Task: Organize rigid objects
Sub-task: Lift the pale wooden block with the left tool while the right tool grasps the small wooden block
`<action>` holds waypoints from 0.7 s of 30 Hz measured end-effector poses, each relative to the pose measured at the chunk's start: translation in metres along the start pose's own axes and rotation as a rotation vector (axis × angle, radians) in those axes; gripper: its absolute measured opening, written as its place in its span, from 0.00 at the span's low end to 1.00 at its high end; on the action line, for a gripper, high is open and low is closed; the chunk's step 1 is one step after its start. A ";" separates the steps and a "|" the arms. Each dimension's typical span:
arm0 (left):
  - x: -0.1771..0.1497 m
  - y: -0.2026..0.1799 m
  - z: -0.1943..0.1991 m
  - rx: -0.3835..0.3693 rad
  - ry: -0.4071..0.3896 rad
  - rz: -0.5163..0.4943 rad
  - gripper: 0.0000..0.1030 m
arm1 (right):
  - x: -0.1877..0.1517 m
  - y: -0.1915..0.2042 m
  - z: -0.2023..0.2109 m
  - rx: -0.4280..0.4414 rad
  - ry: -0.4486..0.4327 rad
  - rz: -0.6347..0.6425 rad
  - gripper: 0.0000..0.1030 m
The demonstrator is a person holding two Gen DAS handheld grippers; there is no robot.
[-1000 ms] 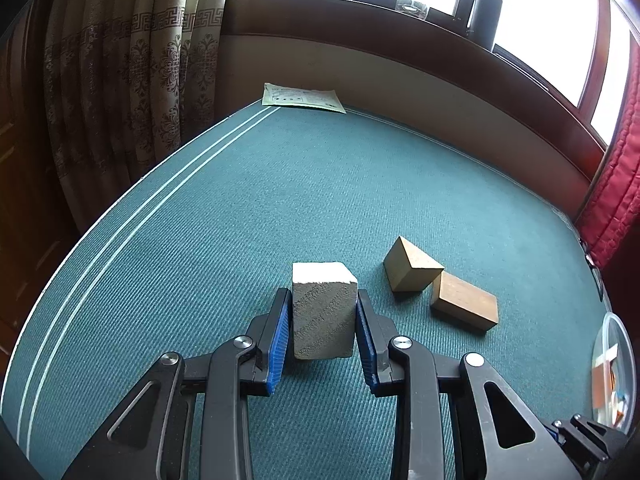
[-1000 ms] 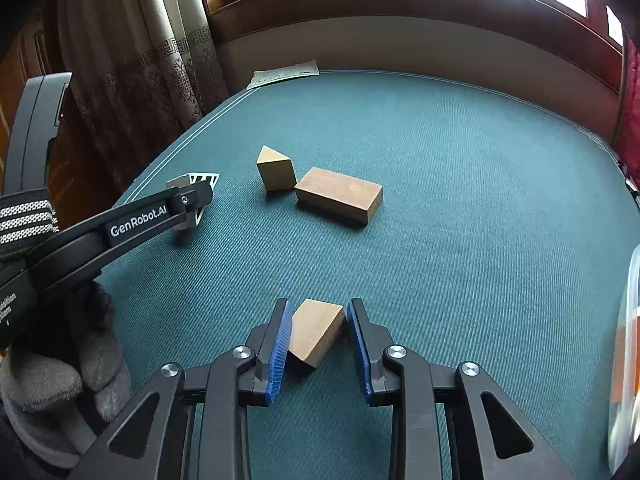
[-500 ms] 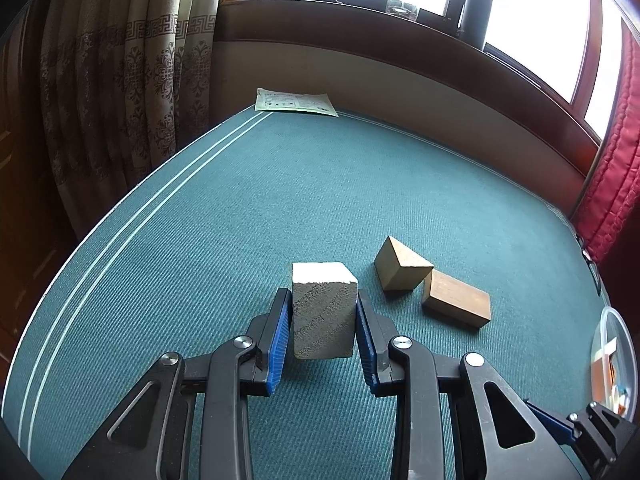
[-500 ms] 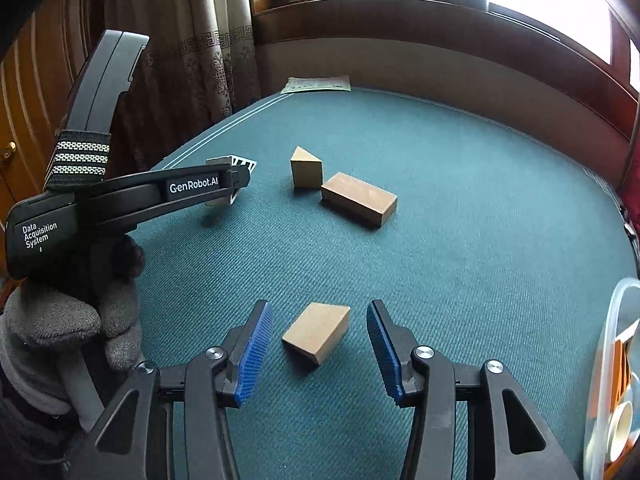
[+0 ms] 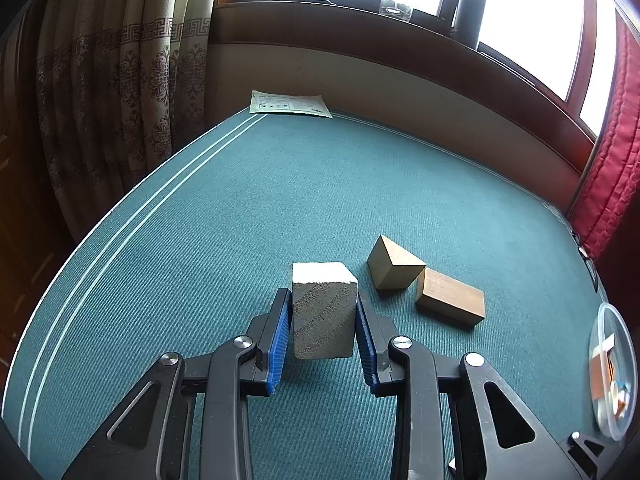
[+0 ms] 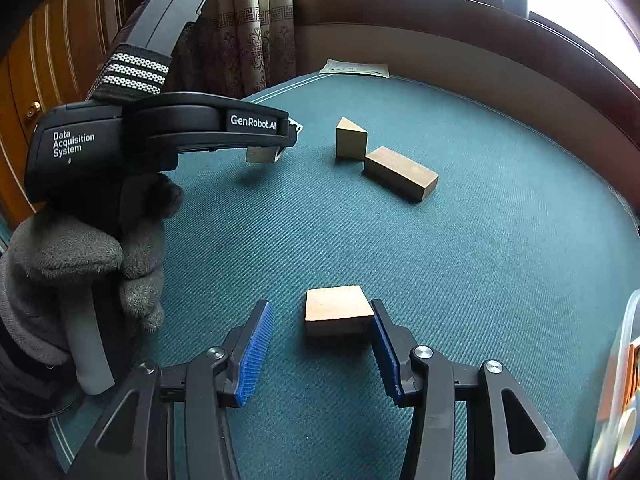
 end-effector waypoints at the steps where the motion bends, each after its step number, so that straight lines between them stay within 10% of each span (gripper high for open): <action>1: 0.000 0.000 0.000 -0.002 -0.001 0.000 0.31 | 0.000 -0.001 0.000 -0.008 -0.003 -0.012 0.46; 21: -0.002 -0.027 0.021 -0.236 -0.044 -0.062 0.31 | -0.011 -0.028 0.030 -0.123 -0.071 -0.235 0.33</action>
Point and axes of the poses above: each gripper's, at about its wrist camera, not at the fingertips, and z roughly against the way its jaws point, y to its left, x to its top, the point moved 3 cm from there along -z, roughly the way its jaws point, and after that the axes turned 3 degrees about y, right-handed, at the moved point
